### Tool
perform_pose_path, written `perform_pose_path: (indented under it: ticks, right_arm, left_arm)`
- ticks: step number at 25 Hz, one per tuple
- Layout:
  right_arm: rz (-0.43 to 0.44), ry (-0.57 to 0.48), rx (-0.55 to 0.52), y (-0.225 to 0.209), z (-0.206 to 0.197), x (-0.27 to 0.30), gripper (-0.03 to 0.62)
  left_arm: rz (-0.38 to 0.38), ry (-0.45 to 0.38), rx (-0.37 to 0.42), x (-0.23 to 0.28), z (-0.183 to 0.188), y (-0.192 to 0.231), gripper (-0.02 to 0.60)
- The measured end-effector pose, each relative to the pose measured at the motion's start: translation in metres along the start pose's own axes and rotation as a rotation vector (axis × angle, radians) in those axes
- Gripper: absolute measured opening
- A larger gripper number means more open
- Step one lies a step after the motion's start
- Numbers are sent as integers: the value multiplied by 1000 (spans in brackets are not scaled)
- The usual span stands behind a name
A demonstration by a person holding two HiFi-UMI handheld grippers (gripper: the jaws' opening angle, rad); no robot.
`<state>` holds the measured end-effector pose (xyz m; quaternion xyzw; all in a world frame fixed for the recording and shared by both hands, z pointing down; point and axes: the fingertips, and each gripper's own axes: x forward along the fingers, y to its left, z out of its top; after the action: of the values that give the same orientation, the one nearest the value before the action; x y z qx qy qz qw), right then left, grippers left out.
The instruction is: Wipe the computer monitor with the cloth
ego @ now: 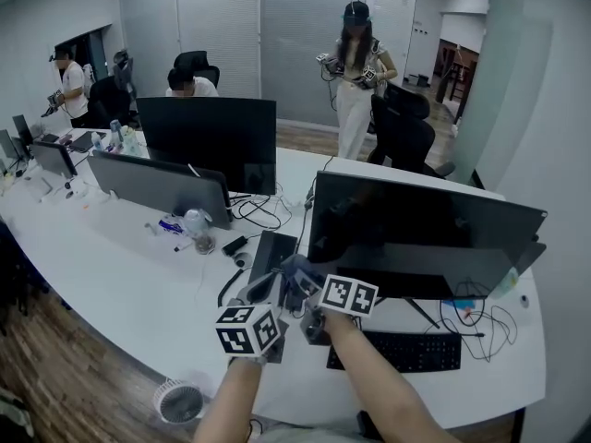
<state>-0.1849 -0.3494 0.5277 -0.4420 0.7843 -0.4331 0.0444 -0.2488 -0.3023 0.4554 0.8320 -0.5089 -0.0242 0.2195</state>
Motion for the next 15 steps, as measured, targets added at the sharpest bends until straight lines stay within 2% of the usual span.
perform_pose_path:
  ticks: [15]
  right_arm:
    - [50,-35,-16,20,23,-9,129]
  left_arm:
    - [-6,-9,30,2,10,-13,6]
